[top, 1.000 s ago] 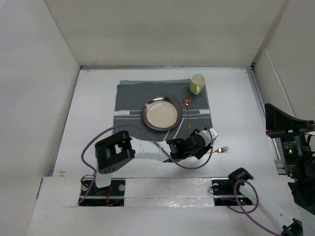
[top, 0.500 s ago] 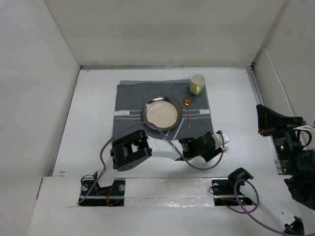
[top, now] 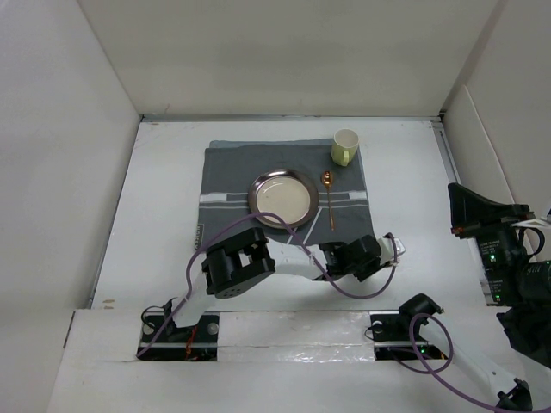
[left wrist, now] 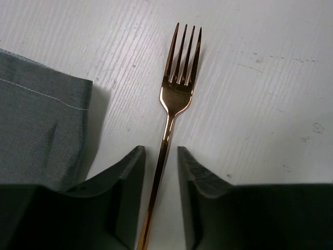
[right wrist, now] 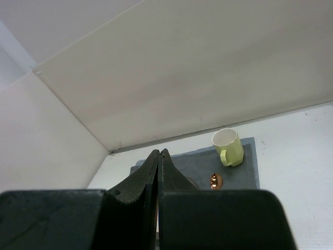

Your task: Set the dinner table for one person

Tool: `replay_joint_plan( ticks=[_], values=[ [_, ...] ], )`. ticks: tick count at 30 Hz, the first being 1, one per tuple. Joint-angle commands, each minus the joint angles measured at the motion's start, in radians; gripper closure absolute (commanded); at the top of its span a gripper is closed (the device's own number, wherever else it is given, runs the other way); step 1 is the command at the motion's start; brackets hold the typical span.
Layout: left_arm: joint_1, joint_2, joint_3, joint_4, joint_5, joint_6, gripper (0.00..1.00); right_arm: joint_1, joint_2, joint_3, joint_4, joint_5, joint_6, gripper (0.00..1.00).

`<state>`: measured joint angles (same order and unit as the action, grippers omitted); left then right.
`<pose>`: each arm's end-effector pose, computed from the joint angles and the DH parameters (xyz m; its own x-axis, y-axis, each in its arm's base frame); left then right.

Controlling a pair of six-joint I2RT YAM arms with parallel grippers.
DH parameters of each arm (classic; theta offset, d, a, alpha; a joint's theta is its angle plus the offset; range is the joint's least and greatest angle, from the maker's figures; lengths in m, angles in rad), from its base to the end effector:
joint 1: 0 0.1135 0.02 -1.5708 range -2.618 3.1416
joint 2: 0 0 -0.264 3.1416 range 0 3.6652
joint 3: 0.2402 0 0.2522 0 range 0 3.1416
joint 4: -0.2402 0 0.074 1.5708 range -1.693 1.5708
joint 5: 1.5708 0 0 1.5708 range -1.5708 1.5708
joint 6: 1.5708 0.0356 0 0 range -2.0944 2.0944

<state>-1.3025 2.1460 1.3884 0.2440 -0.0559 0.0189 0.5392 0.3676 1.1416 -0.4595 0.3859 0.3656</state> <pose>0.1287 -0.4606 0.1565 -0.1123 0.4795 -0.8703 0.9521 0.3026 0.0439 0.0143 -0.0071 0.4556 0.1877 0.4983 -0.8465 -0.2523 0.8573 0.4487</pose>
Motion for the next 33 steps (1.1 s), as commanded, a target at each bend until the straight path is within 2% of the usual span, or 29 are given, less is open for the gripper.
replay_joint_plan(
  ticks=[1, 3, 4, 5, 10, 19, 22, 26, 30, 33],
  values=[
    [-0.001, 0.022, 0.011, -0.051, 0.010, 0.016, 0.75, 0.010, 0.005, 0.004, 0.021, 0.004, -0.016, 0.97],
    [-0.001, 0.017, -0.009, -0.049, 0.027, 0.016, 0.81, 0.010, 0.005, 0.013, 0.019, 0.004, -0.014, 0.97],
    [-0.001, 0.018, -0.012, -0.046, 0.033, 0.015, 0.87, 0.010, 0.007, 0.014, 0.019, 0.005, -0.010, 0.98],
    [-0.001, 0.012, -0.017, -0.042, 0.051, 0.010, 0.97, 0.010, 0.002, 0.017, 0.022, 0.004, -0.007, 0.97],
    [-0.001, -0.040, -0.038, -0.029, 0.027, -0.042, 1.00, 0.010, 0.011, 0.030, 0.022, 0.007, -0.008, 0.97],
    [0.020, -0.356, -0.129, -0.008, -0.061, -0.183, 1.00, 0.010, 0.054, 0.026, 0.050, -0.018, -0.004, 0.98],
    [0.072, -0.493, -0.170, -0.023, -0.100, -0.224, 1.00, 0.010, 0.060, 0.012, 0.056, -0.025, 0.001, 0.98],
    [0.164, -0.635, -0.258, -0.075, -0.224, -0.298, 1.00, 0.010, 0.071, -0.026, 0.071, -0.035, 0.007, 0.97],
    [0.336, -0.745, -0.327, -0.129, -0.269, -0.375, 1.00, 0.010, 0.135, -0.081, 0.093, -0.126, 0.021, 0.97],
    [0.515, -0.810, -0.364, -0.188, -0.282, -0.407, 1.00, 0.010, 0.220, -0.184, 0.174, -0.221, 0.047, 0.97]
  ],
)
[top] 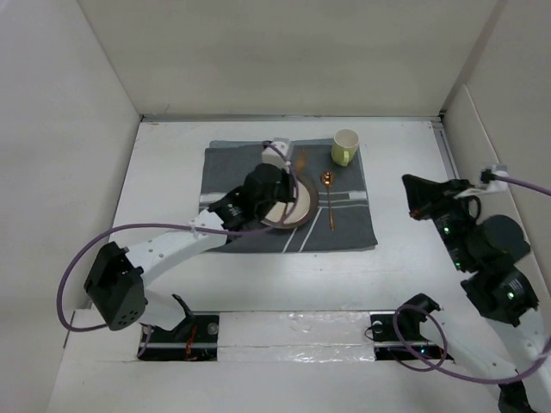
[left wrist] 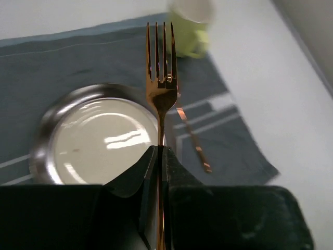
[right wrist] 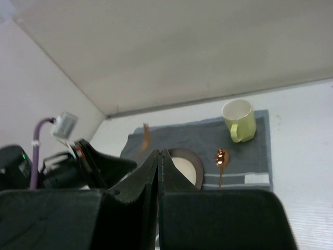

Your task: Set the dinner table for one person

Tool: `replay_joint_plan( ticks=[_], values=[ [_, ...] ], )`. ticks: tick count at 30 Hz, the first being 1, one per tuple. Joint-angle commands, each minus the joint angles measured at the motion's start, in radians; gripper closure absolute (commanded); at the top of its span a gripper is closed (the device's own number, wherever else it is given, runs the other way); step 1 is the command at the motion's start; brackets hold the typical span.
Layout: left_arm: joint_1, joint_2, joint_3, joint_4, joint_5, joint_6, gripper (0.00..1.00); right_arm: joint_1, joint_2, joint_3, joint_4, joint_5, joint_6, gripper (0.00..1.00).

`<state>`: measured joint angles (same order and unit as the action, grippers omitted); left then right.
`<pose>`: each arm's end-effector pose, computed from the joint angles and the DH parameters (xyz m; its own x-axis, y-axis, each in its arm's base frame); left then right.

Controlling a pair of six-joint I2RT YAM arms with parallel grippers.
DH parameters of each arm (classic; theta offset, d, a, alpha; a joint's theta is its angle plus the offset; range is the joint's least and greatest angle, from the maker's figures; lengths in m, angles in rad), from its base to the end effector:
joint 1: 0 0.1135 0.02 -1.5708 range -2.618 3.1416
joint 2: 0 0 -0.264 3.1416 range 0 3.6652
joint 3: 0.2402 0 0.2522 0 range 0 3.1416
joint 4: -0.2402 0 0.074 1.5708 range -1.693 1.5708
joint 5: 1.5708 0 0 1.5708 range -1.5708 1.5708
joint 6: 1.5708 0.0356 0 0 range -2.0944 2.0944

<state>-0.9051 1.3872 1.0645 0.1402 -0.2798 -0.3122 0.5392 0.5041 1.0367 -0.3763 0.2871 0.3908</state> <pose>0.2113 -0.2531 0.3326 -0.2873 -0.1121 -0.9513 0.5253 0.8120 -0.2544 0.0706 0.0305 0.4339 0.0274 0.4421 -0.8965 -0.2842 0.8633 0.4171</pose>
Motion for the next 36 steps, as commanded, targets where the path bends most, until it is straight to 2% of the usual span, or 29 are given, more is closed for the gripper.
replay_joint_plan(
  ticks=[1, 3, 5, 6, 7, 9, 12, 17, 22, 28, 36],
  values=[
    [0.145, -0.057, -0.040, -0.085, -0.058, -0.080, 1.00, 0.021, 0.083, -0.079, 0.109, -0.152, 0.026, 0.97],
    [0.190, -0.063, -0.049, -0.125, -0.068, -0.091, 1.00, 0.031, 0.129, -0.157, 0.160, -0.192, 0.034, 0.96],
    [0.251, -0.065, -0.073, -0.137, -0.046, -0.103, 1.00, 0.044, 0.154, -0.234, 0.223, -0.218, 0.054, 0.91],
    [0.273, -0.065, -0.081, -0.137, -0.026, -0.110, 1.00, 0.062, 0.165, -0.262, 0.244, -0.220, 0.059, 0.85],
    [0.287, -0.065, -0.090, -0.137, -0.015, -0.113, 1.00, 0.071, 0.163, -0.286, 0.282, -0.210, 0.071, 0.72],
    [0.305, -0.073, -0.141, -0.125, -0.018, -0.108, 1.00, 0.090, 0.148, -0.357, 0.336, -0.191, 0.082, 0.59],
    [0.345, -0.076, -0.213, -0.074, 0.017, -0.116, 1.00, 0.114, 0.129, -0.434, 0.367, -0.169, 0.095, 0.54],
    [0.357, -0.021, -0.268, -0.027, -0.039, -0.062, 1.00, 0.136, 0.110, -0.484, 0.392, -0.149, 0.099, 0.53],
    [0.400, 0.027, -0.273, 0.024, -0.012, -0.033, 1.00, 0.145, 0.093, -0.507, 0.390, -0.160, 0.092, 0.53],
    [0.400, 0.102, -0.245, 0.038, -0.038, -0.010, 1.00, 0.145, 0.086, -0.511, 0.352, -0.160, 0.079, 0.53],
    [0.439, 0.193, -0.184, 0.042, -0.006, 0.015, 1.00, 0.145, 0.070, -0.515, 0.335, -0.146, 0.074, 0.53]
  ],
)
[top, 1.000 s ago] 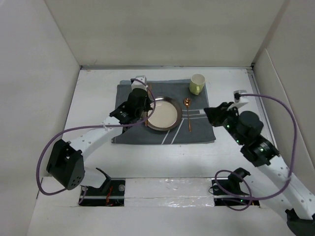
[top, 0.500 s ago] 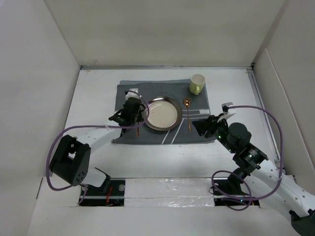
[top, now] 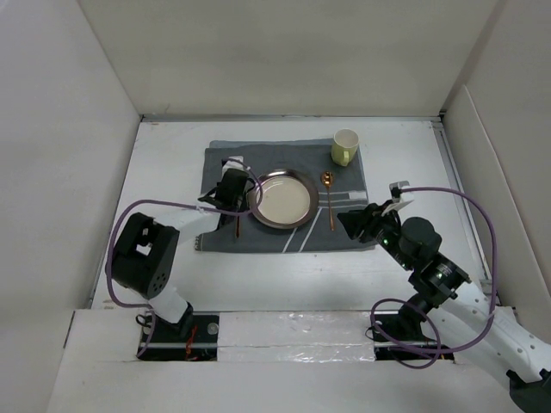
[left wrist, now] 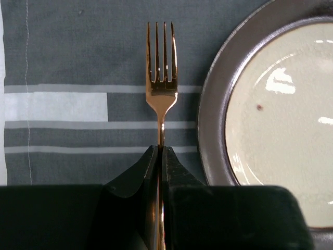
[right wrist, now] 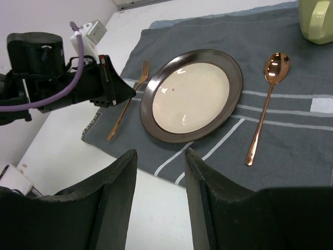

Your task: Set the dinner table for one person

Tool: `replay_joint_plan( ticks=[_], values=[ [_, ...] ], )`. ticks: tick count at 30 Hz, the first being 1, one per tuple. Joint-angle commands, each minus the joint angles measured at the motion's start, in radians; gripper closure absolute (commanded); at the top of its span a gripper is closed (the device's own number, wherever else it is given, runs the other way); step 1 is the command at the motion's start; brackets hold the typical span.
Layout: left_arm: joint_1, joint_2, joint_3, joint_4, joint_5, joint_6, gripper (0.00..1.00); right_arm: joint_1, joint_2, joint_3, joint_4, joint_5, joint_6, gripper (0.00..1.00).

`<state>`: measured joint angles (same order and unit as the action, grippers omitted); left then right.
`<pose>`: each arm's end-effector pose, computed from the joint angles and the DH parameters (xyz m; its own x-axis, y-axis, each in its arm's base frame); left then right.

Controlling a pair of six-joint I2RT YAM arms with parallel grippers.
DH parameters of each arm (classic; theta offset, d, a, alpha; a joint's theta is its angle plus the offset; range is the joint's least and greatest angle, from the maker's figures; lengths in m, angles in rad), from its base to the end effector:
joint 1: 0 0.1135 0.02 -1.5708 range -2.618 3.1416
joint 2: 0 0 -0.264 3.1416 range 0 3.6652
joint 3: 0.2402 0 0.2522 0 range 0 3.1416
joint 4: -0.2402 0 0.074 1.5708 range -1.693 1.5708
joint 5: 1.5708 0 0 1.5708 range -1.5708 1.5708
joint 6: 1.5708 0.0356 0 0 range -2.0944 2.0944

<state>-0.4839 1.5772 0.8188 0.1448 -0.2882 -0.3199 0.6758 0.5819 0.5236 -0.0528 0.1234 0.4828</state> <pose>0.2961 -0.1442 0.1903 -0.5594 -0.0466 -0.8276 0.0679 0.9925 -0.1017 0.1246 0.0943 0.2921 -0.3205 0.3336 -0.8866 -0.4251 0.7857 0.4493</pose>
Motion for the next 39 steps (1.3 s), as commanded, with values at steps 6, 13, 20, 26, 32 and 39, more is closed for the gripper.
replay_joint_plan(
  ticks=[6, 13, 20, 26, 32, 39],
  values=[
    [0.040, 0.090, 0.141, -0.016, 0.041, 0.041, 1.00, 0.008, -0.001, -0.002, 0.013, 0.024, -0.016, 0.53],
    [0.061, 0.118, 0.164, -0.066, 0.066, 0.021, 1.00, 0.008, 0.001, -0.002, 0.005, 0.041, -0.013, 0.53],
    [0.061, 0.158, 0.207, -0.132, 0.032, 0.019, 1.00, 0.008, -0.001, 0.006, -0.010, 0.045, -0.013, 0.53],
    [0.070, 0.167, 0.224, -0.142, 0.003, 0.016, 1.00, 0.008, -0.001, 0.001, -0.007, 0.045, -0.015, 0.53],
    [0.070, 0.181, 0.238, -0.174, -0.023, 0.018, 0.96, 0.008, 0.002, 0.003, -0.007, 0.045, -0.016, 0.53],
    [0.070, 0.201, 0.250, -0.195, -0.023, 0.025, 0.79, 0.008, 0.006, 0.006, -0.009, 0.053, -0.015, 0.53]
  ],
)
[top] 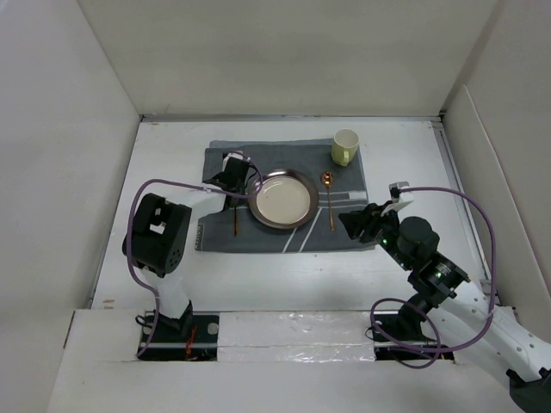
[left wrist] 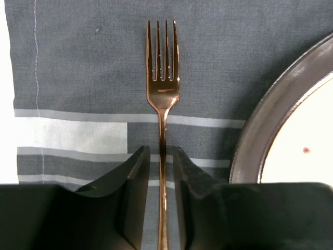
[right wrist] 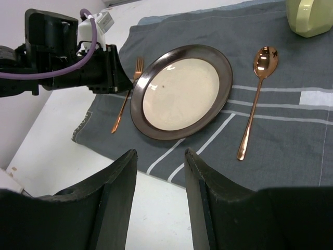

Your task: Set the dinner table for one person

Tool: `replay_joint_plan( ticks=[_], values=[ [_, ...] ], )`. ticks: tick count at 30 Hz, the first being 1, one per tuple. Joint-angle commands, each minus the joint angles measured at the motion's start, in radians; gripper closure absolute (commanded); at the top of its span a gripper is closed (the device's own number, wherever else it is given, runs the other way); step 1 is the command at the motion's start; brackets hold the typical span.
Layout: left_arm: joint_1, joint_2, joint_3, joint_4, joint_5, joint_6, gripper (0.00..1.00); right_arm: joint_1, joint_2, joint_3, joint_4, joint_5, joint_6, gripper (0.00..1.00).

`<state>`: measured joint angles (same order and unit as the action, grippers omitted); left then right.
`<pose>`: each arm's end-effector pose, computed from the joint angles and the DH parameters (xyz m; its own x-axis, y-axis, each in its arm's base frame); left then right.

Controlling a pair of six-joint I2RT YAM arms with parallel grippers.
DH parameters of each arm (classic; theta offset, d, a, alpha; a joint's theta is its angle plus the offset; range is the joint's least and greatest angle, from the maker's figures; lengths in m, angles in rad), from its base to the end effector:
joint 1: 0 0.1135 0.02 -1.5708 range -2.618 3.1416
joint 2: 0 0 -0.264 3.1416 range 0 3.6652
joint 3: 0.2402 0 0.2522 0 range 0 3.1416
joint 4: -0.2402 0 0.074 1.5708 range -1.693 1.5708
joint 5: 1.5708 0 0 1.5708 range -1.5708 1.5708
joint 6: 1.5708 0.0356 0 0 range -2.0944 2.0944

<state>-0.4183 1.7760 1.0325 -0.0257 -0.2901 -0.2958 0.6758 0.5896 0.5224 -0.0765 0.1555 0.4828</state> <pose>0.3444 -0.1420 0.1751 -0.6667 -0.0093 -0.7453 0.0074 0.9998 -0.0191 0.1260 0.0939 0.2881 -0.3303 0.3230 -0.8869 -0.3895 0.8092 0.4398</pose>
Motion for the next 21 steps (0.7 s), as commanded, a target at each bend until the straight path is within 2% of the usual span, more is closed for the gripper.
replay_joint_plan(
  ticks=[1, 8, 11, 13, 14, 15, 16, 17, 18, 20, 21],
  values=[
    [0.004, -0.001, 0.034, -0.025, -0.023, 0.001, 0.77, 0.008, 0.001, 0.007, 0.018, 0.021, -0.013, 0.53],
    [0.004, -0.049, 0.012, -0.017, -0.037, -0.025, 0.69, 0.008, 0.007, 0.010, 0.014, 0.021, -0.015, 0.53],
    [0.004, -0.127, 0.020, -0.040, -0.058, -0.046, 0.63, 0.008, 0.012, 0.013, 0.012, 0.022, -0.015, 0.53],
    [0.004, -0.220, 0.024, -0.054, -0.063, -0.071, 0.55, 0.008, 0.015, 0.022, 0.011, 0.026, -0.012, 0.54],
    [0.004, -0.262, 0.026, -0.060, -0.064, -0.080, 0.53, 0.008, 0.015, 0.025, 0.012, 0.021, -0.012, 0.63],
    [0.004, -0.342, 0.026, -0.066, -0.069, -0.098, 0.50, 0.008, 0.016, 0.031, 0.011, 0.012, -0.013, 0.67],
    [0.004, -0.386, 0.023, -0.068, -0.070, -0.106, 0.48, 0.008, 0.021, 0.050, 0.003, 0.006, -0.013, 0.86],
    [0.004, -0.433, 0.020, -0.072, -0.073, -0.112, 0.47, 0.008, 0.022, 0.063, -0.002, 0.000, -0.012, 0.95],
    [0.004, -0.531, 0.008, -0.080, -0.076, -0.120, 0.46, 0.008, 0.024, 0.076, -0.011, -0.014, -0.007, 1.00],
    [0.004, -0.634, -0.008, -0.085, -0.064, -0.141, 0.45, 0.008, 0.023, 0.120, -0.038, -0.020, -0.007, 1.00],
    [0.004, -0.736, -0.028, -0.092, -0.044, -0.146, 0.43, 0.008, 0.016, 0.140, -0.052, -0.019, -0.009, 1.00]
  ],
)
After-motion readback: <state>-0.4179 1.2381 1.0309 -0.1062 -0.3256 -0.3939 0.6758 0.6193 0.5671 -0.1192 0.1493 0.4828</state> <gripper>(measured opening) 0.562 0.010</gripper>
